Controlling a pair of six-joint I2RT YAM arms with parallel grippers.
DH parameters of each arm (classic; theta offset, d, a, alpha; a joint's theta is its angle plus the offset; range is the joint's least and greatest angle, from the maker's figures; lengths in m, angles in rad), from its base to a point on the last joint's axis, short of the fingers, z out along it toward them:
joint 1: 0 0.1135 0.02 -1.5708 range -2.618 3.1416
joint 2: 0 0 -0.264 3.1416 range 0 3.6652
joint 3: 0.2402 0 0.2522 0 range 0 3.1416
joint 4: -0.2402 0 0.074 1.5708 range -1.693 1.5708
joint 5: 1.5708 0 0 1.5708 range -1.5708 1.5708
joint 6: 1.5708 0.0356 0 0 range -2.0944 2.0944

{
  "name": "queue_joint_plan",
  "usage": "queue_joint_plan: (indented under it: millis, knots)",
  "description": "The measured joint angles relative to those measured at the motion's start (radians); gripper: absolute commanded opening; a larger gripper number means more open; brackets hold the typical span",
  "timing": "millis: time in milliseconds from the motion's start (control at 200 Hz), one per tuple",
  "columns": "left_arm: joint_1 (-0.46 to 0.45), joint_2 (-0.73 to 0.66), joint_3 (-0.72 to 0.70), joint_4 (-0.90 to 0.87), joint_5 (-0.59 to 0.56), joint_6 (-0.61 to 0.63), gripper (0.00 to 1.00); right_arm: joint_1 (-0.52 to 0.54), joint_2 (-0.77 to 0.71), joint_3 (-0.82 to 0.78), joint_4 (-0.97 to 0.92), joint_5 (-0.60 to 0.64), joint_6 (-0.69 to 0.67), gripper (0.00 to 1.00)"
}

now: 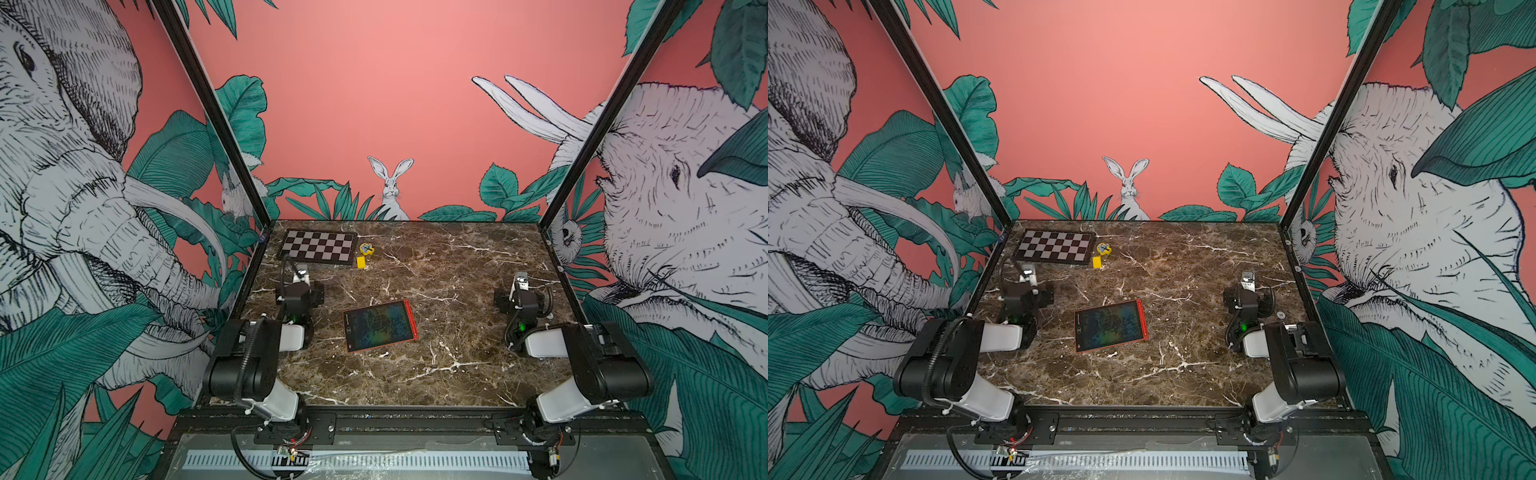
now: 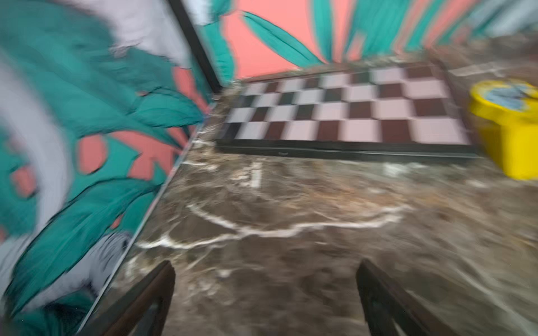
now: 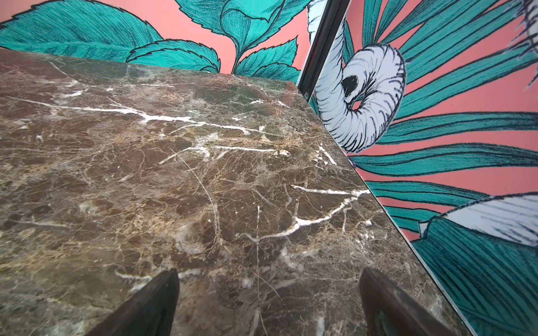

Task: Place the stylus back onto the writing tablet
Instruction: Reset both arms

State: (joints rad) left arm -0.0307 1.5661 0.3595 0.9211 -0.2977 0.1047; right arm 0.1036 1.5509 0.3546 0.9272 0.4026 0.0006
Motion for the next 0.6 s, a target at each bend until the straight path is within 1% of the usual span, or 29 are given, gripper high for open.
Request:
queue_joint_plan:
  millis: [70,220,450,600]
  knots:
    - [0.008,0.004,-0.027,-0.021,0.043,-0.016,0.99,0.0,0.0,0.0,-0.001,0.0,0.0,0.99]
    - [-0.002,0.008,0.008,-0.005,0.125,-0.026,0.99,0.0,0.0,0.0,-0.001,0.0,0.0,0.99]
    - [-0.002,0.006,0.016,-0.002,0.159,-0.031,1.0,-0.001,0.0,0.0,-0.004,0.0,0.0,0.99]
    - [-0.002,0.006,0.016,-0.003,0.164,-0.034,0.99,-0.021,0.0,0.011,-0.026,-0.028,0.013,0.99]
